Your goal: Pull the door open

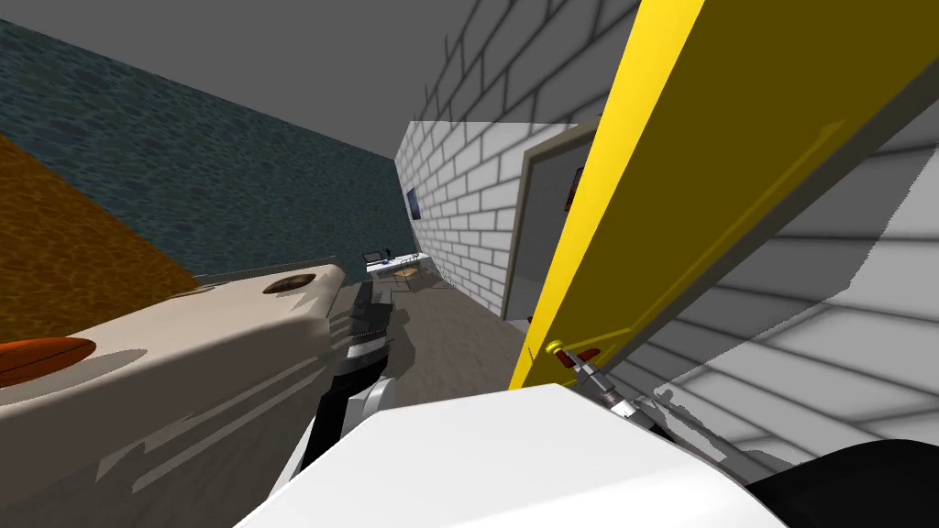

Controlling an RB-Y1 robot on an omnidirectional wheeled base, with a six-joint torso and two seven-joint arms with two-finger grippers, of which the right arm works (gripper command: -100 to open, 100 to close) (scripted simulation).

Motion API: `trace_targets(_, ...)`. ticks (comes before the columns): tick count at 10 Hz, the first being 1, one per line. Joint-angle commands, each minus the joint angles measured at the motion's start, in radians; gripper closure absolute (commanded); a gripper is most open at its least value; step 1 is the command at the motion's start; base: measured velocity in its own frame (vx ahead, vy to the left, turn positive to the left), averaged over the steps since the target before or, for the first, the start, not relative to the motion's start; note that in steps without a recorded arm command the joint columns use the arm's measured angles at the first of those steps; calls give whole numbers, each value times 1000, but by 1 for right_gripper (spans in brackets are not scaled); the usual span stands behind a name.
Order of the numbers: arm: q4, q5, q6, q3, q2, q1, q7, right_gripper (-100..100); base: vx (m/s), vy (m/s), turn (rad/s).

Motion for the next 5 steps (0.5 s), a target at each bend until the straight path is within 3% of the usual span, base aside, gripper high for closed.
trace_targets(1, 16, 2, -12, -5, -5, -5, 1, 100, -211, -58, 157)
trace_targets(5, 35, 7, -27, -9, -9, -12, 0, 100, -188, -72, 138)
